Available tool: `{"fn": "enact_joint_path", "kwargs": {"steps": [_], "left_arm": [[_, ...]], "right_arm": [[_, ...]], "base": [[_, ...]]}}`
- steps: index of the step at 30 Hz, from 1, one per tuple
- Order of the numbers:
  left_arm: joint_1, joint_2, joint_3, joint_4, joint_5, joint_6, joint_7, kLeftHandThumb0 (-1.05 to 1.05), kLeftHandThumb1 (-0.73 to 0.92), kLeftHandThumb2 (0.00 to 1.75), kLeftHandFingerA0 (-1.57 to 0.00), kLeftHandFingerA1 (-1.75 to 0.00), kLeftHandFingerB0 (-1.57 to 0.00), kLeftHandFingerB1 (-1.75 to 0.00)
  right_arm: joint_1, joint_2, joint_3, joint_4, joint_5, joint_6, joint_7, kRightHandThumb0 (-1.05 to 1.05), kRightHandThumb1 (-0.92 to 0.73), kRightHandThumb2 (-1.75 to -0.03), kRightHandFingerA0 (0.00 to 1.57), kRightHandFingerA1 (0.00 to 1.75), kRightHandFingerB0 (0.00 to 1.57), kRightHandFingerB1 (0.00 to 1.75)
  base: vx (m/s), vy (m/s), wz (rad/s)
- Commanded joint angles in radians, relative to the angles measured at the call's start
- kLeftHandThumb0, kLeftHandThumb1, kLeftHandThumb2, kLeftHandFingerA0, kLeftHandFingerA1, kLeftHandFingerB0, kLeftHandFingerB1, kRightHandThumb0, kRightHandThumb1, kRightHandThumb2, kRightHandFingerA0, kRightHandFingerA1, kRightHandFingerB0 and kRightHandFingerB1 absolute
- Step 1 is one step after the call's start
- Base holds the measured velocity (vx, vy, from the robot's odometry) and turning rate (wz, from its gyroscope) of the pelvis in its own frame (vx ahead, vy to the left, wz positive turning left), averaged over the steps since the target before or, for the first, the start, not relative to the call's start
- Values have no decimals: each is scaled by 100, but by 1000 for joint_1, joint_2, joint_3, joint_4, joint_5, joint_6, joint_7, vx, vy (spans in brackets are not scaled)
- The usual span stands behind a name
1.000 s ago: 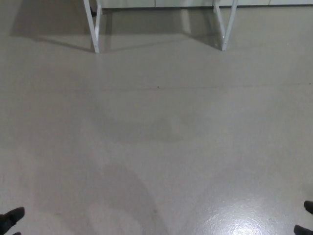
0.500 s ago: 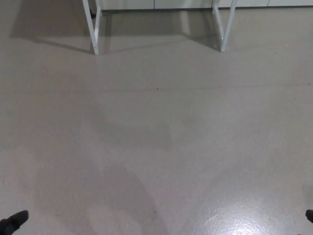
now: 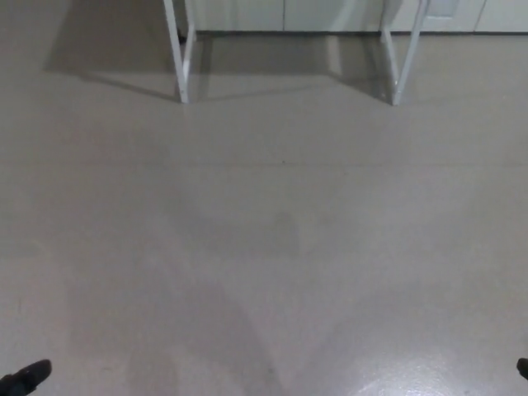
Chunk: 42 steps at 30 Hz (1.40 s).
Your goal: The robot walk towards a table in front and click the button on the base of the boilling pot using its left middle finger
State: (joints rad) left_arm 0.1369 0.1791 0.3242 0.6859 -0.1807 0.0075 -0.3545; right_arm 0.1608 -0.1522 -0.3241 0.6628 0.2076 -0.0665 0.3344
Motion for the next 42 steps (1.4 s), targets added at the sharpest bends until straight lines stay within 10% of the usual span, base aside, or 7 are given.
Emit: {"fn": "enact_joint_path", "kwargs": {"steps": [1, 41, 42], "left_arm": [[-5, 19, -2, 2, -20, 6, -13, 10, 45, 91, -23, -58, -14, -51], [-7, 32, -34, 8, -25, 10, 3, 12, 48, 93, -31, -61, -20, -53], [-8, 32, -34, 3, -26, 17, 6, 14, 67, 59, -37, -54, -31, -41]], "right_arm": [[10, -2, 5, 1, 9, -24, 4, -10, -52, -55, 59, 48, 42, 38], [11, -31, 86, 56, -67, -91, -70, -16, -52, -55, 68, 49, 42, 38], [9, -29, 85, 56, -64, -87, -72, -16, -53, -55, 69, 49, 42, 38]], "base": [[188, 684, -29], [227, 11, 3], [233, -58, 8]]}}
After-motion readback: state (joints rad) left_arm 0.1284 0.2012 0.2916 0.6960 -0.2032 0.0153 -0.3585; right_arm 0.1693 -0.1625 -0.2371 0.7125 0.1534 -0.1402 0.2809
